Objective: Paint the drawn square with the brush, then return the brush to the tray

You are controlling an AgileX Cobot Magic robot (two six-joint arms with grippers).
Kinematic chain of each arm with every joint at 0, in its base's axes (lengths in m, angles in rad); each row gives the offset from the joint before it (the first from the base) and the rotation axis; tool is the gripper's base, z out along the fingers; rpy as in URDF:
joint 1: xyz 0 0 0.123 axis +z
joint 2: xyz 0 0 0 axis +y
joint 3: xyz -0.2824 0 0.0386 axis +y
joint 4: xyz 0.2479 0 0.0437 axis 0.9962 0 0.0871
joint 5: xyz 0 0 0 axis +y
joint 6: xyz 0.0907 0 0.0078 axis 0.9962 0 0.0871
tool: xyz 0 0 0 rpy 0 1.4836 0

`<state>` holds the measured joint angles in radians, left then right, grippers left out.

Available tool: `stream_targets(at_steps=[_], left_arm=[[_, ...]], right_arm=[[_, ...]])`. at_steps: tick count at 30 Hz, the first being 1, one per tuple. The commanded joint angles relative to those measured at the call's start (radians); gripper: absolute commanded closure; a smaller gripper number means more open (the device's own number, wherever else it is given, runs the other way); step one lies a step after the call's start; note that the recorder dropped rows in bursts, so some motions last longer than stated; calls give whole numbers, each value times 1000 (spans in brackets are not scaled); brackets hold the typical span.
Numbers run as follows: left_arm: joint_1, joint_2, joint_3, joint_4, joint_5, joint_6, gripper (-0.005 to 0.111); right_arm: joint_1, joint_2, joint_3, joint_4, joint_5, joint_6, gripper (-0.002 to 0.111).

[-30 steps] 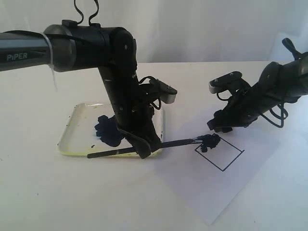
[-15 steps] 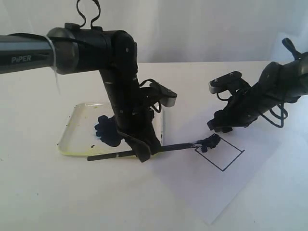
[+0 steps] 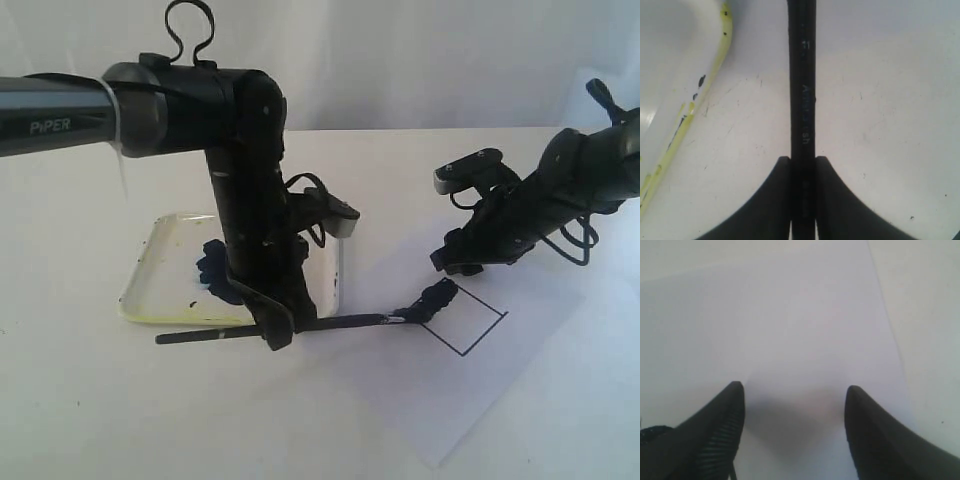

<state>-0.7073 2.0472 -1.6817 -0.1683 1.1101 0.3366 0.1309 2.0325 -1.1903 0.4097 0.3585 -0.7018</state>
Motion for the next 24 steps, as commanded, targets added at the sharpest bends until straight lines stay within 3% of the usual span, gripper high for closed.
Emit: stream_targets(at_steps=[1, 18, 24], left_arm=[[-3, -18, 5, 6, 32, -2, 107], [-3, -41, 5, -1, -100, -2, 107], [-3, -34, 5, -1, -91, -2, 107]], right_arm=[[-1, 8, 0, -1, -1, -12, 53], [-1, 8, 0, 1, -1, -12, 53], [-1, 8, 0, 1, -1, -12, 53]])
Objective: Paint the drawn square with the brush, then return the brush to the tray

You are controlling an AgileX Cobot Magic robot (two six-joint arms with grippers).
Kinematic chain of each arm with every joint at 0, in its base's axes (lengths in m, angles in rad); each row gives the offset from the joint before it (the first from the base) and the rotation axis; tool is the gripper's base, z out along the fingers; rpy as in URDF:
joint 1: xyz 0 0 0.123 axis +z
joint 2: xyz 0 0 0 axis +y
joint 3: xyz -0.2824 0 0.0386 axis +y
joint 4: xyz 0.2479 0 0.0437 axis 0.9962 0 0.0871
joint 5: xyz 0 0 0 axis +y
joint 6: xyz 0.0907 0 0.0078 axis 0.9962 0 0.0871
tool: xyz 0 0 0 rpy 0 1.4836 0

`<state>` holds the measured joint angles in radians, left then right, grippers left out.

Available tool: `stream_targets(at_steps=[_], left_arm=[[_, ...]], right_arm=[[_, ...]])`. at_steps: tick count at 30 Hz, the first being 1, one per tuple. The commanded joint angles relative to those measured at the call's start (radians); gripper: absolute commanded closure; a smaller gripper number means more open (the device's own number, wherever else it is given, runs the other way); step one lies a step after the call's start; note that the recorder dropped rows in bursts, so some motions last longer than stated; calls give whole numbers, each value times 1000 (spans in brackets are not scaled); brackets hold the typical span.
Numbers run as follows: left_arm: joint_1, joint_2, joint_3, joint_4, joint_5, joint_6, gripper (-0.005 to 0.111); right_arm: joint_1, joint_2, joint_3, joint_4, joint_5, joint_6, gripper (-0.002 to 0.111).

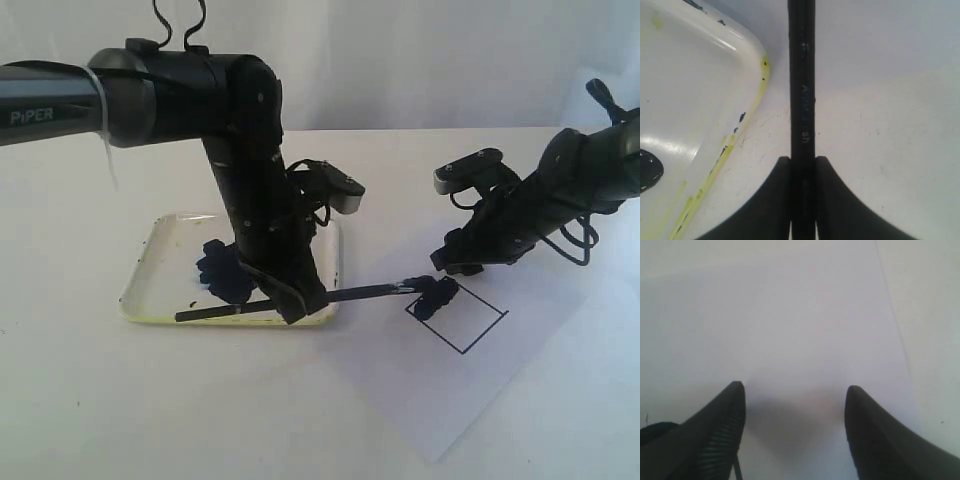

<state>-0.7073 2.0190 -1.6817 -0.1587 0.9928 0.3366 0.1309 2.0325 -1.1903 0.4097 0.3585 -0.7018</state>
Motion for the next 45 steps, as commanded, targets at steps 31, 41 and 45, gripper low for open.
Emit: stream_targets(at_steps=[31, 41, 45], left_arm=[[-3, -2, 5, 11, 128, -2, 107], [-3, -19, 5, -23, 79, -1, 107], [-3, -19, 5, -56, 96, -1, 107]], right_arm=[[-1, 8, 0, 1, -3, -3, 53], [-1, 8, 0, -1, -3, -12, 53], [-1, 8, 0, -1, -7, -12, 53]])
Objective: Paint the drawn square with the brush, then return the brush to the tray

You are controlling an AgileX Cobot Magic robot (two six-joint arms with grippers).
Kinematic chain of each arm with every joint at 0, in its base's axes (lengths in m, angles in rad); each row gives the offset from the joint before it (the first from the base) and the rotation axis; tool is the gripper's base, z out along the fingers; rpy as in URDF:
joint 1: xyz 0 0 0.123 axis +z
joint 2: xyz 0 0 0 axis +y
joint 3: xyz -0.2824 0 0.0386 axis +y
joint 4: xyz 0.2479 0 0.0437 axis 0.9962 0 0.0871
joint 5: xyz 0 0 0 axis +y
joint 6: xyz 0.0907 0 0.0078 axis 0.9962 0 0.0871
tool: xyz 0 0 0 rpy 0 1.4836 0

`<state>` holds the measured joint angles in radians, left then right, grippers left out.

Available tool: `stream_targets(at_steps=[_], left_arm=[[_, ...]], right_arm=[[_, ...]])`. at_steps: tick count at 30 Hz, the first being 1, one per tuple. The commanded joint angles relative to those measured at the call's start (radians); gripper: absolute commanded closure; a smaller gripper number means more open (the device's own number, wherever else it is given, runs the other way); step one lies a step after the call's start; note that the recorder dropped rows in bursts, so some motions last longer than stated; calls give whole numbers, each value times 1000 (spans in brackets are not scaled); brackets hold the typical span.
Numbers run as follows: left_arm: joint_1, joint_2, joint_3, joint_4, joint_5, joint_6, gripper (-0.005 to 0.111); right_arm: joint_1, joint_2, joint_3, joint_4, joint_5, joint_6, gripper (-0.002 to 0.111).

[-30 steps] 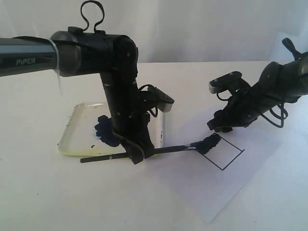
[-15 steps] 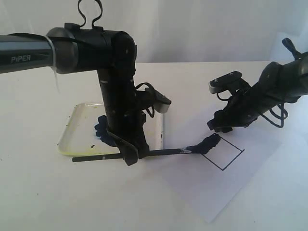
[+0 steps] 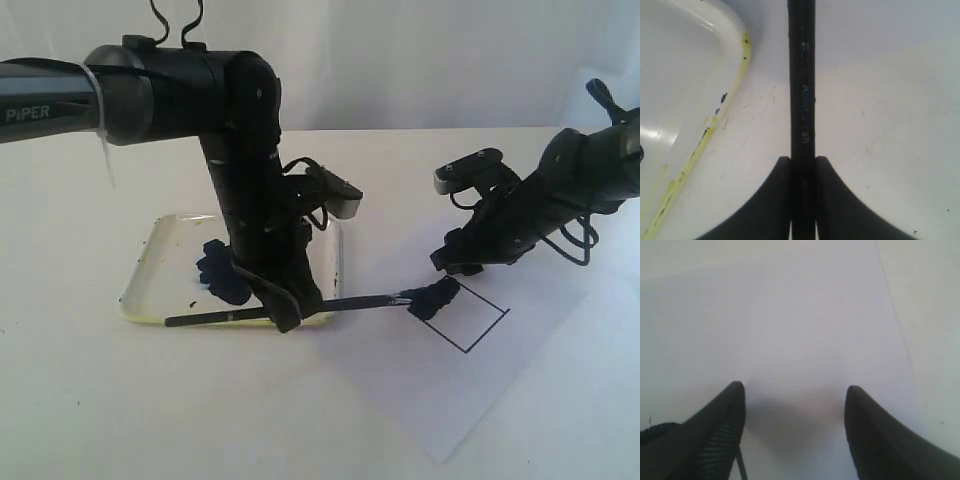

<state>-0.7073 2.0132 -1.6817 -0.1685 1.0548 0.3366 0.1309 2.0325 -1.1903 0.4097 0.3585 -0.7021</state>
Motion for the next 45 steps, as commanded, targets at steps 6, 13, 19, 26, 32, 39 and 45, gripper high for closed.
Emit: stream_targets(at_steps=[6, 13, 19, 26, 32, 39, 45], left_arm=[[-3, -13, 5, -78, -23, -1, 107], [-3, -13, 5, -78, -9, 2, 107], [-3, -13, 5, -94, -50, 2, 107], [-3, 9, 5, -99, -98, 3, 107], [-3, 11, 5, -101, -108, 20, 107], [-3, 11, 5, -101, -120, 22, 107], [-3, 17, 5, -119, -122, 29, 107]], right_arm=[[-1, 8, -12, -1, 1, -12, 53], [-1, -27, -39, -1, 19, -12, 53], [-2, -35, -46, -1, -28, 9, 53], [-31, -4, -46, 1, -92, 72, 53], [-51, 5, -46, -1, -76, 75, 64], [-51, 45, -46, -1, -53, 75, 75], [-51, 59, -46, -2, -51, 75, 75]])
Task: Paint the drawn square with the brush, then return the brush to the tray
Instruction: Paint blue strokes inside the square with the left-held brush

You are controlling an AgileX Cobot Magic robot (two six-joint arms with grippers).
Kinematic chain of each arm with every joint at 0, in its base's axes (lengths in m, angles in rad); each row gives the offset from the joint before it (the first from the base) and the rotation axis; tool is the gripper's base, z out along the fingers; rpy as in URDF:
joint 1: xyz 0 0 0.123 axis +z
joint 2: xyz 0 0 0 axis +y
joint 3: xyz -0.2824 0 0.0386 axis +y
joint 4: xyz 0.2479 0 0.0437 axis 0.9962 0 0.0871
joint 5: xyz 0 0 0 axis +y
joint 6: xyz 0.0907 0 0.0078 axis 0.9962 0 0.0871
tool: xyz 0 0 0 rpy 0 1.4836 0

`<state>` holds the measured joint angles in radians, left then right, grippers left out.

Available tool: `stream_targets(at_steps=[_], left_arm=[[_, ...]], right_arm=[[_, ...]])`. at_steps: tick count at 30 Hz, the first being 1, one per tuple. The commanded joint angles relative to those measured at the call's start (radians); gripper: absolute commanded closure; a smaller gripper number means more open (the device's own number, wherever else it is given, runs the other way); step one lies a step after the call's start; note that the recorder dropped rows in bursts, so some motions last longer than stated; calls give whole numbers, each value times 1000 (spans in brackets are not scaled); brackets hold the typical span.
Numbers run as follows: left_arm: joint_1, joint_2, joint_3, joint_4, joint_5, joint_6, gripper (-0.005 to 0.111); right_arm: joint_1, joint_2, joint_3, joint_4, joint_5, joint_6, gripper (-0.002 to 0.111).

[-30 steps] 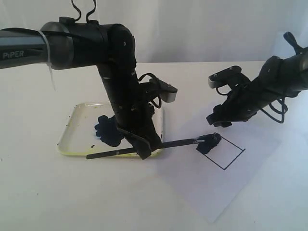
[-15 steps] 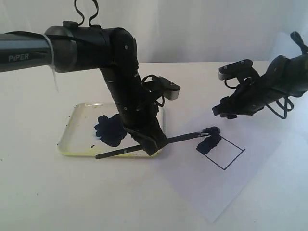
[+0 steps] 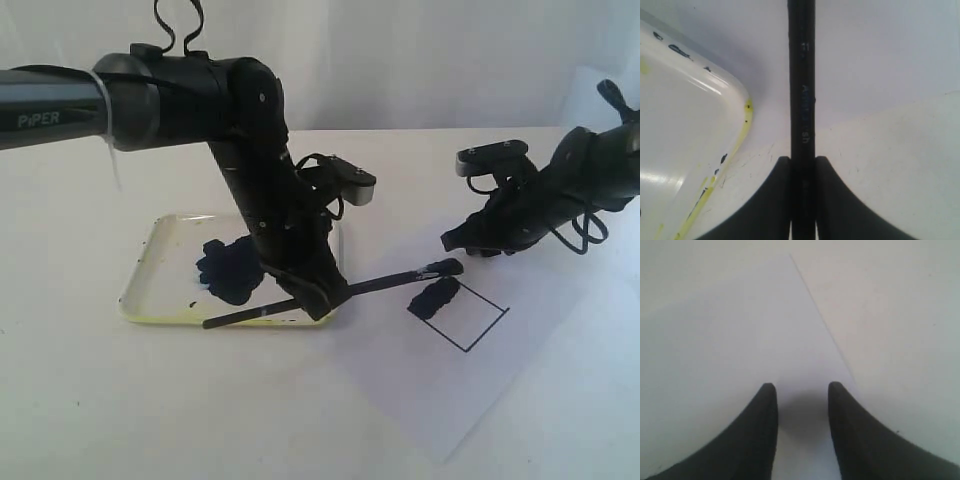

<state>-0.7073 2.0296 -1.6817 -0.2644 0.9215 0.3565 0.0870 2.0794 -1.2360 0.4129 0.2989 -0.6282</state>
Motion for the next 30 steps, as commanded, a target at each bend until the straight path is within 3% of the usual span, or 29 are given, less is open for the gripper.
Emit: stream_targets(at_steps=[1, 10, 20, 30], left_arm=[[-3, 6, 5, -25, 13, 9, 107], [-3, 32, 1, -43, 17, -2, 107], [-3, 77, -124, -31, 154, -73, 107], [-3, 130, -160, -8, 119, -116, 107]], right_arm=[[-7, 12, 0, -5, 9, 1, 75], [-7, 12, 0, -5, 9, 1, 75], [-7, 12, 0, -5, 9, 1, 75], [-7, 12, 0, -5, 13, 1, 75]])
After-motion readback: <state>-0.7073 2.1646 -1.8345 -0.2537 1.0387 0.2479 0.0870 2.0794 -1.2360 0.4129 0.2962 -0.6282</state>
